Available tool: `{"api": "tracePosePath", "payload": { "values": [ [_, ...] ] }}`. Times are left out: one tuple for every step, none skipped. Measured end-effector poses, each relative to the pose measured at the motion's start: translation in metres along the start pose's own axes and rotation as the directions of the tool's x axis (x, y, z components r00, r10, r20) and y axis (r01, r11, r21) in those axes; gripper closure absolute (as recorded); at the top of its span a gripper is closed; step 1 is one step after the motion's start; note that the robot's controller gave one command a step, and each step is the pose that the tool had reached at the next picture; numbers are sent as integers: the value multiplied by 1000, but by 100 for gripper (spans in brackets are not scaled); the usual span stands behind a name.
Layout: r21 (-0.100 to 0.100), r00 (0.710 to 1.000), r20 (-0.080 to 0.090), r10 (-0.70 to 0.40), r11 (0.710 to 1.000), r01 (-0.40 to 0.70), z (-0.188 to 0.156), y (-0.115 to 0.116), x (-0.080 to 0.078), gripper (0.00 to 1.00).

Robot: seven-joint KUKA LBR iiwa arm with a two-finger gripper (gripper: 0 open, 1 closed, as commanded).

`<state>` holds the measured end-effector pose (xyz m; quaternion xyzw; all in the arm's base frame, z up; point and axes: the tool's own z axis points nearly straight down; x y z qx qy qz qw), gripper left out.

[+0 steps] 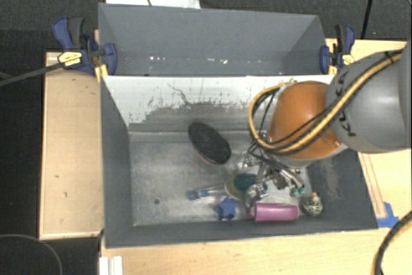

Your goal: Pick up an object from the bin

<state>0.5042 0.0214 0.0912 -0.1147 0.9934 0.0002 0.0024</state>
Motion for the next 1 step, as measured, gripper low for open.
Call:
{"api": "tracePosePath", "payload": {
  "values": [
    [3, 1000, 5, -25, 1000, 25, -145, -21, 12, 100]
  ]
}}
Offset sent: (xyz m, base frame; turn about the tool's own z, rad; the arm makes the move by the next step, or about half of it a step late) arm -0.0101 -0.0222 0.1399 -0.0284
